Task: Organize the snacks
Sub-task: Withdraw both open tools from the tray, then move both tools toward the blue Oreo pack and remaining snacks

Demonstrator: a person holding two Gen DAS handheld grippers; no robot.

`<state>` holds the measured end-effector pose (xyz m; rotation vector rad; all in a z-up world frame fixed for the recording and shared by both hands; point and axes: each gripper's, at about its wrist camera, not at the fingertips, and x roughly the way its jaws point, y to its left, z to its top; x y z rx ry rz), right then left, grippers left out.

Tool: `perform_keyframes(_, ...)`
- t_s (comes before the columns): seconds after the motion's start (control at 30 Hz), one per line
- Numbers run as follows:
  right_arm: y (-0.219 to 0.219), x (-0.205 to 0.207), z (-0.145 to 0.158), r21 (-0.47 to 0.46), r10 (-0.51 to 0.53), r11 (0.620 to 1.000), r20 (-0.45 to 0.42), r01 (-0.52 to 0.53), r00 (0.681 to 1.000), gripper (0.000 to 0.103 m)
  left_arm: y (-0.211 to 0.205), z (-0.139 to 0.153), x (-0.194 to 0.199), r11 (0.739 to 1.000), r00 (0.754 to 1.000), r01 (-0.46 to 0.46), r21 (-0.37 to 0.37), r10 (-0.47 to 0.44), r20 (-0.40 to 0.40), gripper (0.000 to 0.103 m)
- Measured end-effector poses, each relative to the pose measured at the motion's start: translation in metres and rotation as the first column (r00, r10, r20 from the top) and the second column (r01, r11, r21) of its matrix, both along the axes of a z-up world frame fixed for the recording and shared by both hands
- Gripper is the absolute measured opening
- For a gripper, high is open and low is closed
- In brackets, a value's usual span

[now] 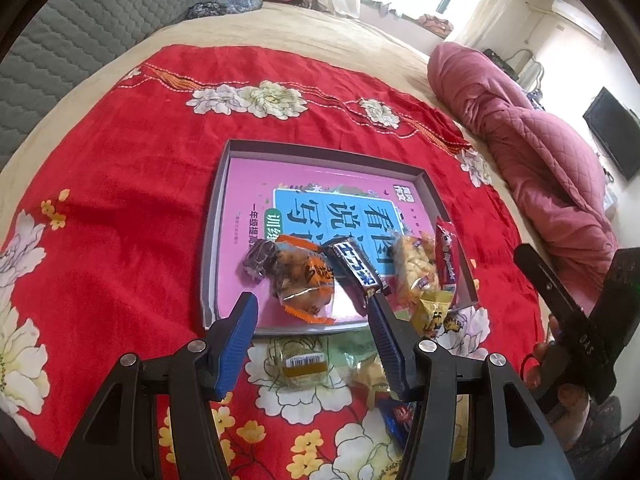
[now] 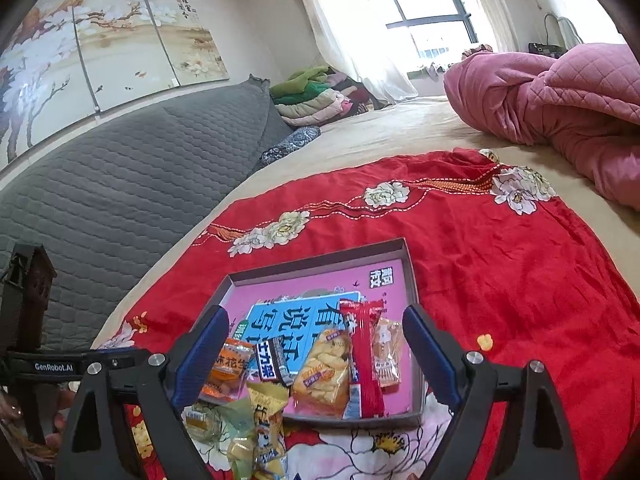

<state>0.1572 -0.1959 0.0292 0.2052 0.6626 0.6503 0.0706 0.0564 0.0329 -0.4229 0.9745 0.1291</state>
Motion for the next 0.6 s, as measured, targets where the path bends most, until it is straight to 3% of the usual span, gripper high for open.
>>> perform_keyframes(0.6,-0.007,-0.024,-0.006,-0.042,-0.019,0.999,-0.03,0.018,0.999,0.089,-0.014,-0.011,-0.013,0.999,0.998,0.046,-0.001,-0.046,-0.034,0.059)
